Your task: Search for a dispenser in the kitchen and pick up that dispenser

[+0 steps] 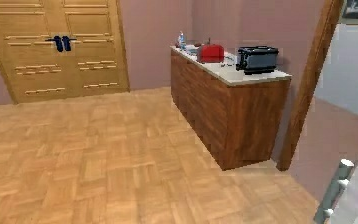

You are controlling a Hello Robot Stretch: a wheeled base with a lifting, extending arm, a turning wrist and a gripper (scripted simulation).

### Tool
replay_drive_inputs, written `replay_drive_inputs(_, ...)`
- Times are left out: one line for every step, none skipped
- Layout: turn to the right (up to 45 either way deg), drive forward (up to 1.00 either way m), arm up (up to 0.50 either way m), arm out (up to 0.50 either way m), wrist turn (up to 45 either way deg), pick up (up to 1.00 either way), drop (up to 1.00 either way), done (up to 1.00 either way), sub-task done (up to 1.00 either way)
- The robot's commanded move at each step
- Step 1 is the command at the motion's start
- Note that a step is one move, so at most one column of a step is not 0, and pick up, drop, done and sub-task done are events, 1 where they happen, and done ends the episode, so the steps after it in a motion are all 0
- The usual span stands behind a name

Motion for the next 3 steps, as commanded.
replay_drive_inputs(-6.0, 0.0, 0.0, 0.0, 0.0, 0.0, 0.0, 0.0, 0.0)
replay_drive_inputs(0.0, 1.0, 0.0, 0.0, 0.0, 0.0, 0.0, 0.0, 0.0)
replay_drive_inputs(-3.0, 0.0, 0.0, 0.0, 0.0, 0.0, 0.0, 0.0, 0.0)
